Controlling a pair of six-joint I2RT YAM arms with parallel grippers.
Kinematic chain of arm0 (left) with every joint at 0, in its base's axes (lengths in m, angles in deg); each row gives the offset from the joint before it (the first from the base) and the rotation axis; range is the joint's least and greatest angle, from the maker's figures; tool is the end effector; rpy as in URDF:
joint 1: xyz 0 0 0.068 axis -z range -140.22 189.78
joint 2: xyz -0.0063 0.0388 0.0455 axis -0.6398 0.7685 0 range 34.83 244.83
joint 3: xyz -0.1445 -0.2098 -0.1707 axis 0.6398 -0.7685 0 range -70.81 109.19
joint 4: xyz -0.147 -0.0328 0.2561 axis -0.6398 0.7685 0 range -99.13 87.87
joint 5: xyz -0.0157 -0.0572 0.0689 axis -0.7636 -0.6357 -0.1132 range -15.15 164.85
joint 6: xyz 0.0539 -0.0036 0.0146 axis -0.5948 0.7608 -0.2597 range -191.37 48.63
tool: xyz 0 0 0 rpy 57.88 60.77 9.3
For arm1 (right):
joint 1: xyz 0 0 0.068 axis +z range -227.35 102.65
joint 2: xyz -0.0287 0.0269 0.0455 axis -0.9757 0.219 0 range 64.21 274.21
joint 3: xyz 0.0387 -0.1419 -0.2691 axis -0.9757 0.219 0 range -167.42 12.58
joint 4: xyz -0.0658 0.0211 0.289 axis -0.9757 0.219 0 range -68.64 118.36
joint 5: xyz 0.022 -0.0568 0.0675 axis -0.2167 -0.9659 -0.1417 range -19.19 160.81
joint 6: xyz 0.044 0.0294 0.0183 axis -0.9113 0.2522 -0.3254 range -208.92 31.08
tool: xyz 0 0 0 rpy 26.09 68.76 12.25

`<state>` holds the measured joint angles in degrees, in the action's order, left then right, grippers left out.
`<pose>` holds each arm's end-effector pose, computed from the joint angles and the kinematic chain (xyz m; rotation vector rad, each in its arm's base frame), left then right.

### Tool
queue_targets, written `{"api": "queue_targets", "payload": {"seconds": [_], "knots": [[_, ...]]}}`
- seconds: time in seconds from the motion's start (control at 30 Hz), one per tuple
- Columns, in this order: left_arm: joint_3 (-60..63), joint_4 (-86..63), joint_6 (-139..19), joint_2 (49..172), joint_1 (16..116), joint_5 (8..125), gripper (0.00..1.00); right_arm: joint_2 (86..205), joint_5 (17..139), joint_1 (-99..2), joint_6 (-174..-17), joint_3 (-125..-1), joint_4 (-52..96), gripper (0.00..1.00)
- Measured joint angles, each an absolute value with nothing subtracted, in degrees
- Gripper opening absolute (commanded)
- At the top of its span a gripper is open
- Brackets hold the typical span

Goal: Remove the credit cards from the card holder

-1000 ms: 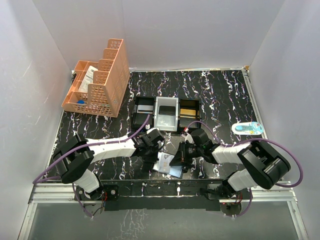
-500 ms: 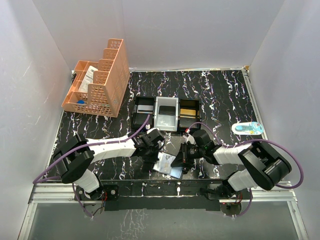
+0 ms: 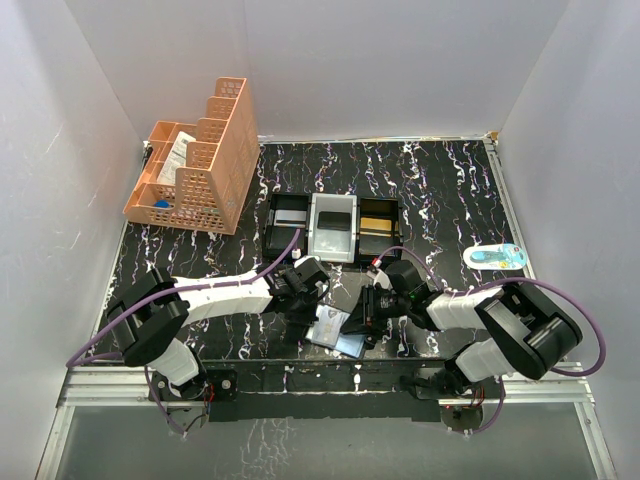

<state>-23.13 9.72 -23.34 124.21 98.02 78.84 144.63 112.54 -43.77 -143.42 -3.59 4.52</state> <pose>0.1723 -0.2732 0.1711 0.2181 2.7238 -0.5174 0.1663 0.1412 0.1039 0.0963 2.7404 1.4783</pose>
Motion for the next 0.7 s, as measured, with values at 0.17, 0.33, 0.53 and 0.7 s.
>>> {"api": "queue_targets", "payload": {"seconds": [0.17,0.33,0.53,0.7], "knots": [[-23.0,9.8,-23.4,124.3,98.0,78.8,0.05,145.4,112.3,-43.8,-145.3,-3.5,2.5,0.20],[-23.0,9.8,-23.4,124.3,98.0,78.8,0.05,145.4,112.3,-43.6,-146.8,-3.4,0.6,0.20],[-23.0,9.8,-23.5,124.3,98.0,78.8,0.05,147.6,111.5,-42.8,-148.7,-3.4,-1.9,0.20],[-23.0,9.8,-23.5,124.3,98.0,78.8,0.05,148.7,110.6,-42.4,-150.8,-3.0,-4.0,0.19]]}}
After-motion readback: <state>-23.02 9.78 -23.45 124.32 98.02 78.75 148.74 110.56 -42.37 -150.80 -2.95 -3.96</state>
